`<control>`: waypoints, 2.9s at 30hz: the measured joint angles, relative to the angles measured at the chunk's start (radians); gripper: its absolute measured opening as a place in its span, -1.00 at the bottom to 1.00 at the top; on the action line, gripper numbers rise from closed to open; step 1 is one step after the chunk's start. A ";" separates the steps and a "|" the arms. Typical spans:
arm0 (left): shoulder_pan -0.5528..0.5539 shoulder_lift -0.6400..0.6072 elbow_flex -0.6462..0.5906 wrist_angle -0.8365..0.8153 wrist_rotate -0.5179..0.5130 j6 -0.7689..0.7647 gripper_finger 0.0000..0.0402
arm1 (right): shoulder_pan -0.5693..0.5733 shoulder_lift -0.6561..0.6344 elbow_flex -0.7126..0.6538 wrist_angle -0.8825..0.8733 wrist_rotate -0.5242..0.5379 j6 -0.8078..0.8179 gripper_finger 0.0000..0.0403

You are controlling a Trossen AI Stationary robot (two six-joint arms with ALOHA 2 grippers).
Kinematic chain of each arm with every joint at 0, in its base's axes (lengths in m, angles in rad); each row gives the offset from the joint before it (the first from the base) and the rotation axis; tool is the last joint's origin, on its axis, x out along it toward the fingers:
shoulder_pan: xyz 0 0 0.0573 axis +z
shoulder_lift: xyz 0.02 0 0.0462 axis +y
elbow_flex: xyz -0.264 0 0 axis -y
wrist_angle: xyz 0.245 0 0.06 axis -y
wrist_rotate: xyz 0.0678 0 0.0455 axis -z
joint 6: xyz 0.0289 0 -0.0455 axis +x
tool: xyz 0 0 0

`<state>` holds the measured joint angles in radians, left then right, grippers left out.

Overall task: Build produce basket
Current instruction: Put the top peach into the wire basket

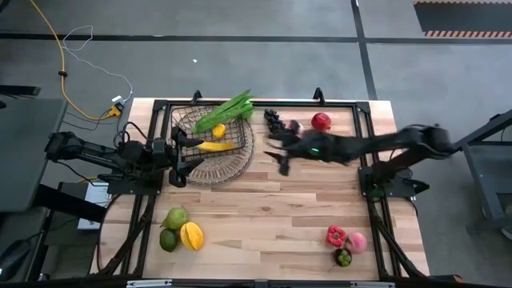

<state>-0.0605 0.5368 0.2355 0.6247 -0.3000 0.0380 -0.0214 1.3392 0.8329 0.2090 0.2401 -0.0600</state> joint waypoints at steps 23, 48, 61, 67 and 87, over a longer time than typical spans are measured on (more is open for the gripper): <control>0.068 0.165 0.000 0.077 0.008 -0.071 0.41 | 0.101 -0.357 -0.485 0.416 0.092 0.105 0.19; 0.082 0.166 0.000 0.078 0.063 -0.079 0.41 | 0.100 -0.357 -0.485 0.360 0.138 0.105 0.19; 0.108 0.166 0.000 0.077 0.063 -0.077 0.41 | 0.100 -0.357 -0.485 0.326 0.235 0.112 0.19; 0.108 0.166 0.000 0.080 0.063 -0.080 0.41 | 0.085 -0.357 -0.484 0.288 0.376 0.230 0.19; 0.106 0.166 0.000 0.080 0.080 -0.088 0.41 | 0.047 -0.357 -0.484 0.289 0.397 0.187 0.19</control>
<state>0.0456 0.7033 0.2356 0.7044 -0.2203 -0.0498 0.0257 0.9825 0.3485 0.4976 0.6369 0.1266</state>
